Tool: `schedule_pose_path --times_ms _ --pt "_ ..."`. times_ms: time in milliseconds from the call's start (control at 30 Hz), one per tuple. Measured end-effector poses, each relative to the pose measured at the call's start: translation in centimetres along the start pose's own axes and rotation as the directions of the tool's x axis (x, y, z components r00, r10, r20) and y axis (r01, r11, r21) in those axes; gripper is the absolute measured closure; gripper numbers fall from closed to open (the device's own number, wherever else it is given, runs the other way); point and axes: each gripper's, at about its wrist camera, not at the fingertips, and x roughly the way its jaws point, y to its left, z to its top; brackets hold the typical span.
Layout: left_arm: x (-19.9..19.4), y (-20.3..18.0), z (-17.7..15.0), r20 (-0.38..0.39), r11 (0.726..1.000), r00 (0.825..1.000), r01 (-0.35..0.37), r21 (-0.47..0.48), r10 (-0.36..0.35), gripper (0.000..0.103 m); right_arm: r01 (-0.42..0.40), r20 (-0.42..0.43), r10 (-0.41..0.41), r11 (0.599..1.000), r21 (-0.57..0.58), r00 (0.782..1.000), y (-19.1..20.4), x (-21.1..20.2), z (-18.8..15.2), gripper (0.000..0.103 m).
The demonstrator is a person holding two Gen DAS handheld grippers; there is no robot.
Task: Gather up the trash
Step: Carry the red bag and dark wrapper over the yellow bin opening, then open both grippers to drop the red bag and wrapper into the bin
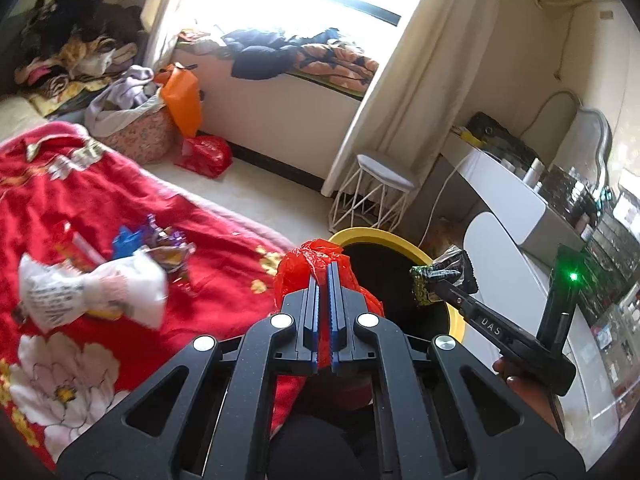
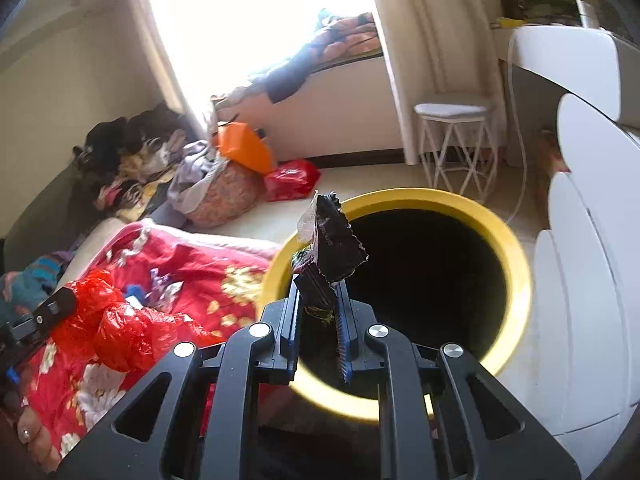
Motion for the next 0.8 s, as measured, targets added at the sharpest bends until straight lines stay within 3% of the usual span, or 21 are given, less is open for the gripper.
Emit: schedule_pose_path --times_ms 433,800 --pt "4.7 -4.0 0.4 -0.04 0.995 0.999 -0.006 0.095 0.01 0.101 0.075 0.018 -0.077 0.994 0.076 0.997 -4.1 0.1 0.6 0.088" --pt "8.5 -7.1 1.6 -0.036 0.991 0.999 0.01 0.131 -0.005 0.101 0.091 -0.011 -0.09 0.99 0.112 0.996 -5.8 1.0 0.1 0.086"
